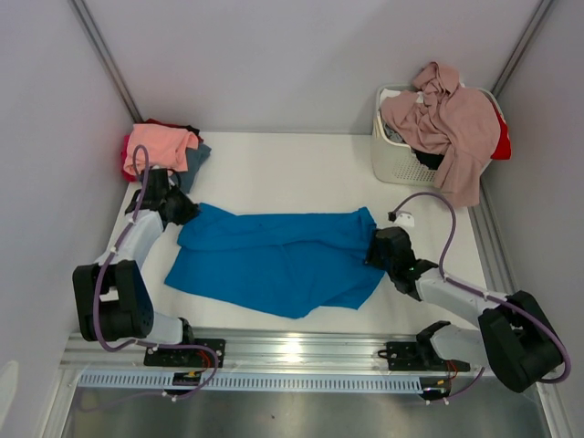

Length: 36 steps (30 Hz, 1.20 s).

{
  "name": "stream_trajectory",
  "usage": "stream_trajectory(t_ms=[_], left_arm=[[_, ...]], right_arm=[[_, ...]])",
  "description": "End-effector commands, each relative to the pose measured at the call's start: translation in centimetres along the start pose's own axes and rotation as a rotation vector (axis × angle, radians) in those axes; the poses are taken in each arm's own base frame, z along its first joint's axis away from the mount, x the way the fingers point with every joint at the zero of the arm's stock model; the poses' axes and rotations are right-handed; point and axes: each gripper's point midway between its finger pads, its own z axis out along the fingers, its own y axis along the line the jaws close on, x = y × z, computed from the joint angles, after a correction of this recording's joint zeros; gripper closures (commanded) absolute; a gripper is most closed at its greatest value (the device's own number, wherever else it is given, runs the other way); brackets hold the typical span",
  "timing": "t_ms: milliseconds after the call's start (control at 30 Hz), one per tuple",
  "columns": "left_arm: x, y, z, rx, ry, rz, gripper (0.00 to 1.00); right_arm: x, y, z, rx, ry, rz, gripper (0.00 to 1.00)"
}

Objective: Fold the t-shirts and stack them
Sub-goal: Fold the flattened tshirt in 1/3 of the way

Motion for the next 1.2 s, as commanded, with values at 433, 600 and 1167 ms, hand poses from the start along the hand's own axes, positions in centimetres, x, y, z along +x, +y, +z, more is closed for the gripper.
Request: stream_trajectory(t_ms=[433, 600, 1167], left_arm=[[0.0, -1.8, -0.3, 0.07, -0.016, 0.005, 0.79], [-0.1, -1.9, -0.4, 0.071, -0.021, 0.008, 0.78], [0.0, -2.0, -0.2, 0.081, -0.017, 0.015, 0.78]], right_arm=[[-2.8, 2.1, -0.3, -0.147, -0.07, 0.111, 0.88], [-2.9, 2.2, -0.3, -0.15, -0.069, 0.101, 1.0], [-1.8, 1.1, 0.3, -0.099, -0.04, 0.108, 0.42]])
